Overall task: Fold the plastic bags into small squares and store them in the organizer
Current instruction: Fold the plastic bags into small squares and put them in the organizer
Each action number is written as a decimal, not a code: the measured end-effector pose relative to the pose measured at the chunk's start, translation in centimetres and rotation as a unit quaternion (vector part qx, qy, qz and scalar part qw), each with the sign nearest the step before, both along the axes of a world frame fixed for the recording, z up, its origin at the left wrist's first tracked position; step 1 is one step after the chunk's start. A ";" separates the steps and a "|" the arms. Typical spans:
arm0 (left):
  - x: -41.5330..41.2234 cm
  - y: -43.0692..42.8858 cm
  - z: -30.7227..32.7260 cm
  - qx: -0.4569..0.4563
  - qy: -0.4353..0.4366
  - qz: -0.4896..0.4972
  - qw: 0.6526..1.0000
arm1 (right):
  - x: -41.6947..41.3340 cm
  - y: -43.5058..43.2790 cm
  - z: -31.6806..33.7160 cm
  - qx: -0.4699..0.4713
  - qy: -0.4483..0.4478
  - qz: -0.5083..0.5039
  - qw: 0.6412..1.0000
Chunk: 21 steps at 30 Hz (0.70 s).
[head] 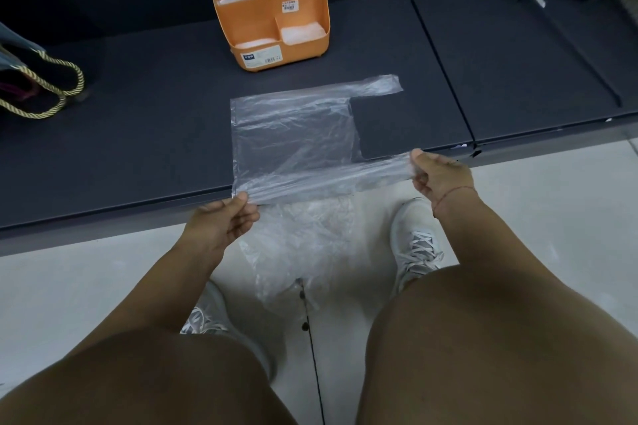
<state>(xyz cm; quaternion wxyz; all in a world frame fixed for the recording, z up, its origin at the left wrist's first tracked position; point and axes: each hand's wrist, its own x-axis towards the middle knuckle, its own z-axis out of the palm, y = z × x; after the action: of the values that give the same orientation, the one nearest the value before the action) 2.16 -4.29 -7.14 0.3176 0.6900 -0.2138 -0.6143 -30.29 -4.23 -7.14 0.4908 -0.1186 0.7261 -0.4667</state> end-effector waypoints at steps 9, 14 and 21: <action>0.3 0.3 -0.3 0.013 -0.024 -0.060 0.998 | -0.7 -0.5 -0.7 0.036 0.118 0.002 0.992; 0.1 -0.3 0.1 0.025 -0.002 -0.062 0.998 | -1.4 -0.1 -0.4 0.030 0.094 0.044 0.994; 0.2 -0.9 0.0 -0.007 -0.055 -0.039 0.998 | -0.9 -1.8 0.4 -0.010 0.178 0.092 0.980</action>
<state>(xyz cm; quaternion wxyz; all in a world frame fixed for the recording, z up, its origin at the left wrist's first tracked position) 2.33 -5.17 -7.19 0.2859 0.7115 -0.2625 -0.5857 -31.17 -6.02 -6.73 0.3932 -0.2708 0.7829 -0.3988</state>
